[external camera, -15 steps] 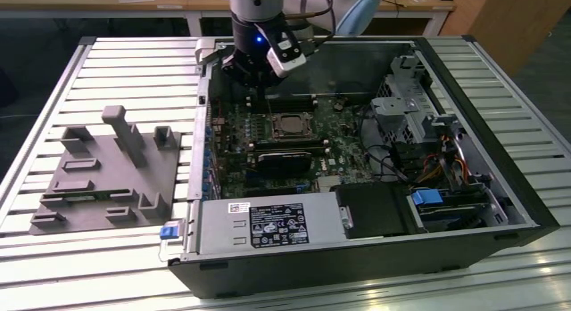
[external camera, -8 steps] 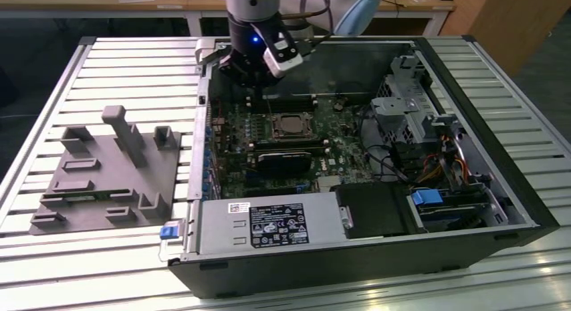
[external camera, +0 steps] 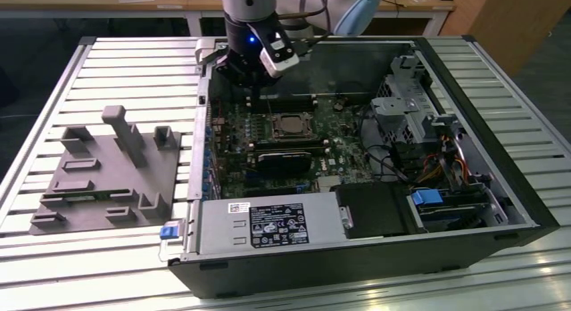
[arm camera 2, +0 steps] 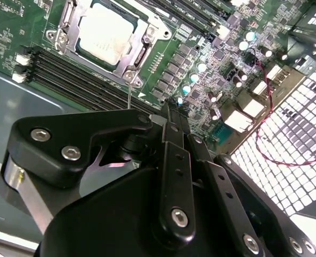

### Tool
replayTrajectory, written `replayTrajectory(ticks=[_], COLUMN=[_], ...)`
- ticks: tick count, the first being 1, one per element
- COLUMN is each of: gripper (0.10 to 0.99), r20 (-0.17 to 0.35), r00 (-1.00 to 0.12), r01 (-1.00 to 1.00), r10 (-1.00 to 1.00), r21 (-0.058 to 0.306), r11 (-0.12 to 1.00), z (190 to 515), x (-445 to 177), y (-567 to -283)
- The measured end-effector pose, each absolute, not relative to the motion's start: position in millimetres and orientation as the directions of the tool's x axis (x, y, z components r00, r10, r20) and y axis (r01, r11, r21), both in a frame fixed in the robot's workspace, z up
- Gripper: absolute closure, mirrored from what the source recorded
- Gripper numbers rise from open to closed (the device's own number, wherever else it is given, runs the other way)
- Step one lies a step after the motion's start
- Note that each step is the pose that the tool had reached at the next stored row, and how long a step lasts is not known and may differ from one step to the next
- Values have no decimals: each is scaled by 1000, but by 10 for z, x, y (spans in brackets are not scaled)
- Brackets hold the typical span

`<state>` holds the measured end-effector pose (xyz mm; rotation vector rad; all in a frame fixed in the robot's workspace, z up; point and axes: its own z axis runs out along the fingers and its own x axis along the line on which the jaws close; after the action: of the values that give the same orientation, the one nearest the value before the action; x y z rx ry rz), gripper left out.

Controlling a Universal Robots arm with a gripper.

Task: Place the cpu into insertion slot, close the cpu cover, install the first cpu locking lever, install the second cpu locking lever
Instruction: 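Install the first cpu locking lever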

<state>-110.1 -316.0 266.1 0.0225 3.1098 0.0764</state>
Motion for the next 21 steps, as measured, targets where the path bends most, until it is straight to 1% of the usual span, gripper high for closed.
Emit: replayTrajectory(ticks=[21], gripper=[980], r20=[-30], r00=[-999], r01=[14], r10=[15], r21=[49], r11=[999], z=[2631], x=[-1113], y=[-3088])
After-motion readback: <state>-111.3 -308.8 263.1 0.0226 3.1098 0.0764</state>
